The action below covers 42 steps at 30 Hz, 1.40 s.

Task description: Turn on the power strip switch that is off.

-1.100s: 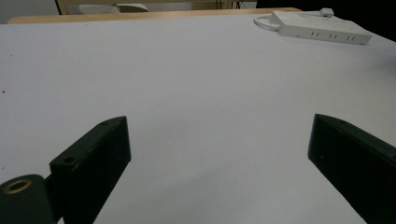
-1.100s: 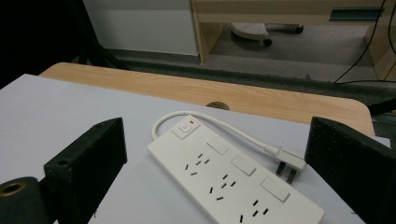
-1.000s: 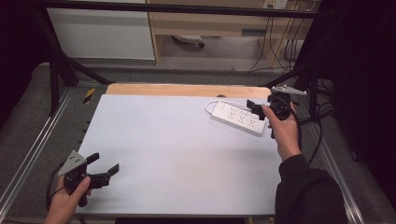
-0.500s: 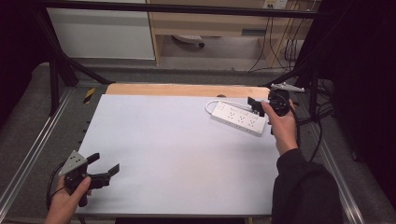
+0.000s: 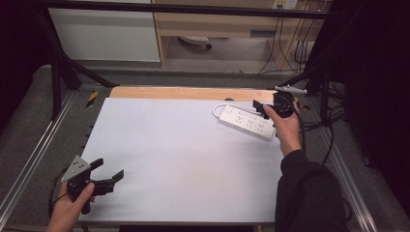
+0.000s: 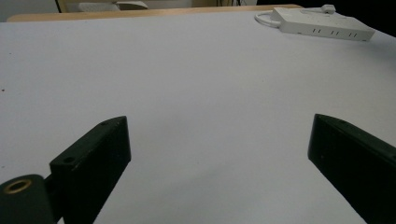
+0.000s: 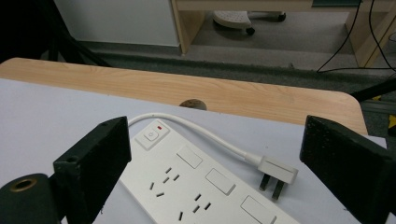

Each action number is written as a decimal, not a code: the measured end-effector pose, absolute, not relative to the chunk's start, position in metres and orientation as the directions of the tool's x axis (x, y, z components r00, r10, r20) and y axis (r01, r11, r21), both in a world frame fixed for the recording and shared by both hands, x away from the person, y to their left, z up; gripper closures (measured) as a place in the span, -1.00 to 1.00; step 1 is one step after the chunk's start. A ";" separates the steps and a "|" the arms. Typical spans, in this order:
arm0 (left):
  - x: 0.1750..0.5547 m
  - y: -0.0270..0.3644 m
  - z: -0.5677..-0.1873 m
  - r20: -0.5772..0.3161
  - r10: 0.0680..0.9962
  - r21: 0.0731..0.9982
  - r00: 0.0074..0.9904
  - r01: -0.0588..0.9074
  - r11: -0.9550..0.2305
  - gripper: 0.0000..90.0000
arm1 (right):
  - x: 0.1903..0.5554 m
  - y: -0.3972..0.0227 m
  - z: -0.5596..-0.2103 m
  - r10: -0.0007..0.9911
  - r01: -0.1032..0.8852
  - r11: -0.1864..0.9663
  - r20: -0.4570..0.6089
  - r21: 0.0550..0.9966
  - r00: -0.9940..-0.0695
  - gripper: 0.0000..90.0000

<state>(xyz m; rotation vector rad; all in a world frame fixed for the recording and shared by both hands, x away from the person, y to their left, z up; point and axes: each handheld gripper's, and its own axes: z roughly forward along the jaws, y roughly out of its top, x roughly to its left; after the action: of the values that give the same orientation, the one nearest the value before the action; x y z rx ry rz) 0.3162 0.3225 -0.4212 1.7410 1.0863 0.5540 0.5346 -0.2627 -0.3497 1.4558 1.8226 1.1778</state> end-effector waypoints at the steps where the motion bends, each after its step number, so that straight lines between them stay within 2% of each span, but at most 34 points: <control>1: 0.316 0.322 -0.421 -0.109 0.860 0.899 0.499 0.419 -0.129 -0.87 | 0.536 -0.261 -0.352 0.951 0.500 0.047 0.114 0.865 -0.287 -0.79; 13: 0.316 0.322 -0.422 -0.106 0.859 0.897 0.500 0.420 -0.134 -0.87 | 0.550 -0.254 -0.370 0.953 0.532 0.040 0.128 0.846 -0.275 -0.68; 19: 0.316 0.322 -0.422 -0.107 0.857 0.896 0.504 0.422 -0.137 -0.87 | 0.554 -0.256 -0.376 0.948 0.539 0.019 0.157 0.842 -0.278 -0.45; 25: 0.316 0.322 -0.422 -0.103 0.855 0.896 0.508 0.422 -0.143 -0.87 | 0.557 -0.256 -0.381 0.952 0.551 0.024 0.149 0.834 -0.267 -0.31; 33: 0.316 0.321 -0.422 -0.104 0.854 0.895 0.510 0.422 -0.143 -0.87 | 0.561 -0.256 -0.388 0.959 0.551 0.024 0.137 0.834 -0.249 0.01; 37: 0.316 0.321 -0.422 -0.103 0.854 0.894 0.511 0.423 -0.145 -0.86 | 0.564 -0.252 -0.392 0.961 0.553 0.043 0.117 0.832 -0.251 0.08; 42: 0.316 0.321 -0.422 -0.103 0.853 0.894 0.511 0.424 -0.146 -0.86 | 0.568 -0.247 -0.401 0.959 0.565 0.045 0.122 0.824 -0.256 0.27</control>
<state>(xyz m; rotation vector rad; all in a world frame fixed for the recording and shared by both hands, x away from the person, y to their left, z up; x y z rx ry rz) 0.3162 0.3211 -0.4224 1.7641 1.0759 0.5425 0.5675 -0.2471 -0.4014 1.5286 1.8600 1.1073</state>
